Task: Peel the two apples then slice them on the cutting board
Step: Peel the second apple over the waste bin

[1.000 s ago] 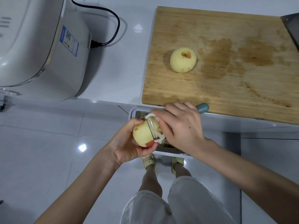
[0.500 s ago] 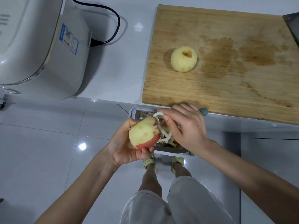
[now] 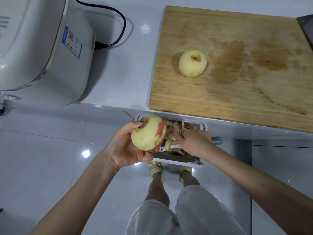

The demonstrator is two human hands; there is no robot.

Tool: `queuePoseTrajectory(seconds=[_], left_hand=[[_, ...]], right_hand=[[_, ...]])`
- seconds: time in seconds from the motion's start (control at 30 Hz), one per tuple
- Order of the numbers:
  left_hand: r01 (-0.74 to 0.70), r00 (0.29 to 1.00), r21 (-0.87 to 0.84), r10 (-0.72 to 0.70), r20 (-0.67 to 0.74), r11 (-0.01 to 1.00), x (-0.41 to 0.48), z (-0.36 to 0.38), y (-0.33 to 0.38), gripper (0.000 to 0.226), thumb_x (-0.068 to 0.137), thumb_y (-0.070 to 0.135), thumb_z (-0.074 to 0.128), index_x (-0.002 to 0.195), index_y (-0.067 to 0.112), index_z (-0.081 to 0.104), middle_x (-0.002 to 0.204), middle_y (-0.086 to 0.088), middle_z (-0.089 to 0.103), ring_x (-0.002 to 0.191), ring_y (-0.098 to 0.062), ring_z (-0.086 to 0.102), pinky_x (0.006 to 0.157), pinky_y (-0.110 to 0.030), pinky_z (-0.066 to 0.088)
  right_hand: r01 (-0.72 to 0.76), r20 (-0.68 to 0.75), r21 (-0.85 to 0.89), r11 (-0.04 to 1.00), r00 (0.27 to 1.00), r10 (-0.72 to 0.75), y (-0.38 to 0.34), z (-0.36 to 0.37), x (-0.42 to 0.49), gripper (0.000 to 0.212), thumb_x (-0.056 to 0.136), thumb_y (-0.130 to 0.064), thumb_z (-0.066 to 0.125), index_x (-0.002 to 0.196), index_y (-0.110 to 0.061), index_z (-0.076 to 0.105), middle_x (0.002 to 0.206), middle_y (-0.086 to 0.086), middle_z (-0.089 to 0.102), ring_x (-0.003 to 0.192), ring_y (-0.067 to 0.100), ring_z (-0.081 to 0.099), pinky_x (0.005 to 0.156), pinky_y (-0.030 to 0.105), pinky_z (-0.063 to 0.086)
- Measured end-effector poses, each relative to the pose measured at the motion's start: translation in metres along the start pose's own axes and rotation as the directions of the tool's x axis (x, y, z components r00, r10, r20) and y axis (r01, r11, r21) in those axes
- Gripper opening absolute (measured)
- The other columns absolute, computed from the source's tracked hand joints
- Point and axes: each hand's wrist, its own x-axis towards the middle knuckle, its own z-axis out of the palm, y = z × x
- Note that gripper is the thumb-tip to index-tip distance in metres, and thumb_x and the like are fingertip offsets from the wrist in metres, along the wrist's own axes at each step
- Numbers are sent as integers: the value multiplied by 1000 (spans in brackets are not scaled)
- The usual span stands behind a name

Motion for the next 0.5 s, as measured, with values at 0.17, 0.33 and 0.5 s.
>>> queuePoseTrajectory(seconds=[0.17, 0.33, 0.5], left_hand=[[11, 994, -9, -12, -108, 1000, 4, -3, 0, 76, 41, 30, 92, 107, 3, 64, 92, -18, 65, 68, -27, 61, 55, -29, 51], [-35, 980, -24, 30, -196, 999, 5, -6, 2, 76, 42, 25, 92, 110, 5, 63, 96, -19, 67, 77, -30, 68, 60, -39, 58], [-17, 981, -65, 4, -194, 998, 6, -7, 3, 82, 45, 21, 92, 118, 5, 58, 102, -21, 64, 81, -31, 66, 63, -40, 57]], right_hand=[[-98, 194, -84, 992, 974, 113, -3, -1, 5, 68, 94, -61, 11, 60, -15, 47, 59, 0, 55, 57, 14, 52, 64, 27, 42], [-101, 163, 252, 962, 985, 61, 6, -3, 10, 55, 99, -44, 32, 70, -6, 60, 51, 4, 61, 45, 16, 54, 53, 24, 41], [183, -314, 498, 848, 949, -21, 2, -10, -2, 32, 93, -40, 47, 72, -20, 62, 63, 2, 65, 57, 15, 63, 61, 31, 47]])
